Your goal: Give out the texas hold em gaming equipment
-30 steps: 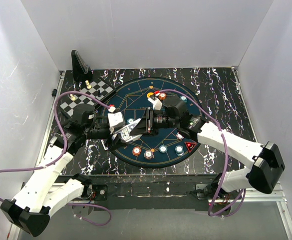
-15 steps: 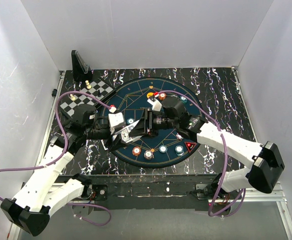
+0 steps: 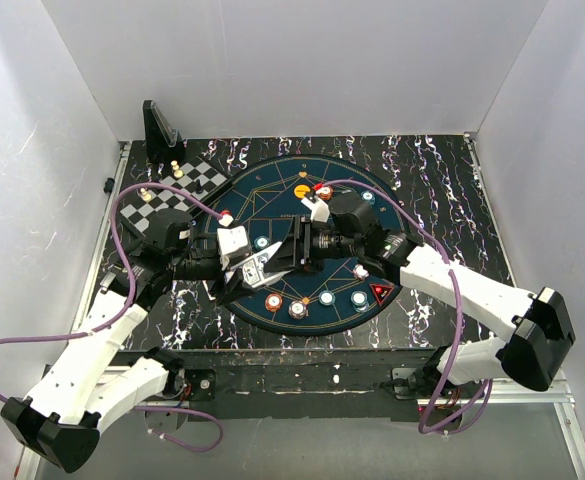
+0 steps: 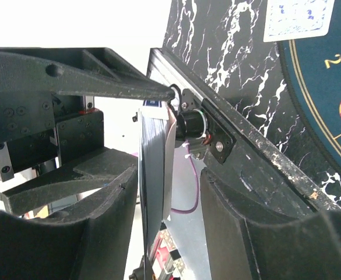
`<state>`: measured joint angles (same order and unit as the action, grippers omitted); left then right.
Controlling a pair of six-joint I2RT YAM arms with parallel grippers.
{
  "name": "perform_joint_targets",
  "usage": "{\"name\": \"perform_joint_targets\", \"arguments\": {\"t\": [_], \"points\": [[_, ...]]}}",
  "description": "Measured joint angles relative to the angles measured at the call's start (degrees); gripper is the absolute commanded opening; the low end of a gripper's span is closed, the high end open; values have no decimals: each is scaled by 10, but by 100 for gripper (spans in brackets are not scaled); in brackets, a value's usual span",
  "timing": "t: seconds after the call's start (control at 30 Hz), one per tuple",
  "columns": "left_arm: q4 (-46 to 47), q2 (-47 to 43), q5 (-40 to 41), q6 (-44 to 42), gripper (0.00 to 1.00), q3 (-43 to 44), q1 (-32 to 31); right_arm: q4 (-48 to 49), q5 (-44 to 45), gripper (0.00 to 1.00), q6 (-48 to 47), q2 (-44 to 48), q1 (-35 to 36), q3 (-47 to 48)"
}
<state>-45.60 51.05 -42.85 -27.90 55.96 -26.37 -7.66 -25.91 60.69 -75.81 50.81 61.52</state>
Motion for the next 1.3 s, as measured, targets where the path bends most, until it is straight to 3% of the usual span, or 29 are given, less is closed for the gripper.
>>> {"name": "perform_joint_targets", "arguments": {"t": [0.3, 0.53, 0.77, 1.0, 1.3], "points": [[-14, 0, -2, -3, 0, 0, 0, -10, 12, 29, -9, 9, -19, 0], [-25, 4, -1, -7, 0, 0, 0, -16, 16, 26, -9, 17, -21, -1], [-27, 9, -1, -10, 0, 0, 0, -23, 20, 28, -9, 46, -28, -24], [-28, 9, -1, -11, 0, 0, 0, -30, 20, 47, -16, 56, -32, -28], [-28, 6, -1, -10, 0, 0, 0, -56, 20, 50, -36, 57, -32, -28]]}}
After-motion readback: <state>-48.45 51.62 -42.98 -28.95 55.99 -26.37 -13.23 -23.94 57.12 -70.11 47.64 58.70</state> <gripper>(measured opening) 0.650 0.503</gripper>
